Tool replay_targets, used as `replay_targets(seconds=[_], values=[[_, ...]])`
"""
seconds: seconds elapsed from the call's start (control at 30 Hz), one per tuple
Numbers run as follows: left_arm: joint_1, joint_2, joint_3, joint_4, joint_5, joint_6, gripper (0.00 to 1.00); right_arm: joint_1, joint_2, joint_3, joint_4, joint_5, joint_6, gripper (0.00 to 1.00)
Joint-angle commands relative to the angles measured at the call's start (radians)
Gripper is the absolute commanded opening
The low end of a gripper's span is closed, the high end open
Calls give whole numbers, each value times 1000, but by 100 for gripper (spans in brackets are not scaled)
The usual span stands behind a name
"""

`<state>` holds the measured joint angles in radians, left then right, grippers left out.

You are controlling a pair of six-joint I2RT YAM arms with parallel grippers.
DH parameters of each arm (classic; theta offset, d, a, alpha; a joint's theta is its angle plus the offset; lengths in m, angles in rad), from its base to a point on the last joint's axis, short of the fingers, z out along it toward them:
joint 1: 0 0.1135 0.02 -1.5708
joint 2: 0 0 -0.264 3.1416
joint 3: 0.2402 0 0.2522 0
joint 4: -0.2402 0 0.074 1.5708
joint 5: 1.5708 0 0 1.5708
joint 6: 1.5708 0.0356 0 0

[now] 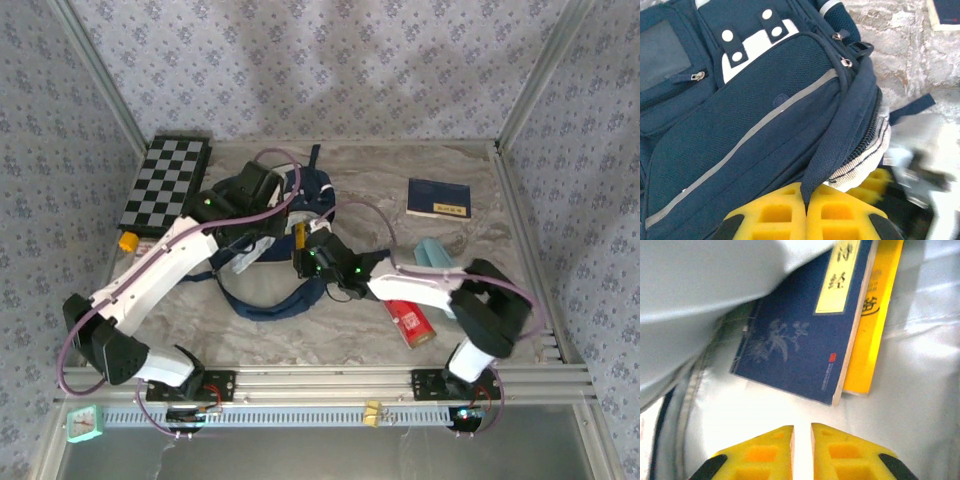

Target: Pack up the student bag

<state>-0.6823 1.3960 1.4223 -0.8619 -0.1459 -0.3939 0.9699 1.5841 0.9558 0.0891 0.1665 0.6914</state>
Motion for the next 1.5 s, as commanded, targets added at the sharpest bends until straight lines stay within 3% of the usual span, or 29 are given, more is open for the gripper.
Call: replay_targets(seconds=[0.0,0.2,0.23,0.3,0.37,0.5,0.7,0.8,1.0,1.3,1.47], values=[[12,-50,-76,57,-23,-20,0,9,-131,-25,-250,159,27,21],[9,-88,-239,174,112,-94,4,-80,-242,28,-598,264,70,35],[8,-97,-261,205,140,-106,9,-109,-243,44,-646,274,73,36],[2,-113,-290,249,207,-125,28,-186,-251,73,-736,300,78,42],[-3,-123,-296,255,253,-126,40,-283,-259,83,-753,267,52,51],[-5,-153,-294,244,277,-124,53,-511,-262,103,-746,213,-1,69],[-14,-140,-281,329,281,-182,64,-831,-145,191,-700,100,-55,77],[-32,-85,-264,387,275,-201,68,-935,-56,259,-695,65,-98,78],[-93,48,-175,435,196,-186,74,-1072,171,451,-682,-47,-135,80],[-120,208,-74,474,174,-168,76,-1170,462,715,-766,-139,-232,81],[-121,264,-26,444,161,-152,76,-1169,590,853,-854,-174,-266,82]])
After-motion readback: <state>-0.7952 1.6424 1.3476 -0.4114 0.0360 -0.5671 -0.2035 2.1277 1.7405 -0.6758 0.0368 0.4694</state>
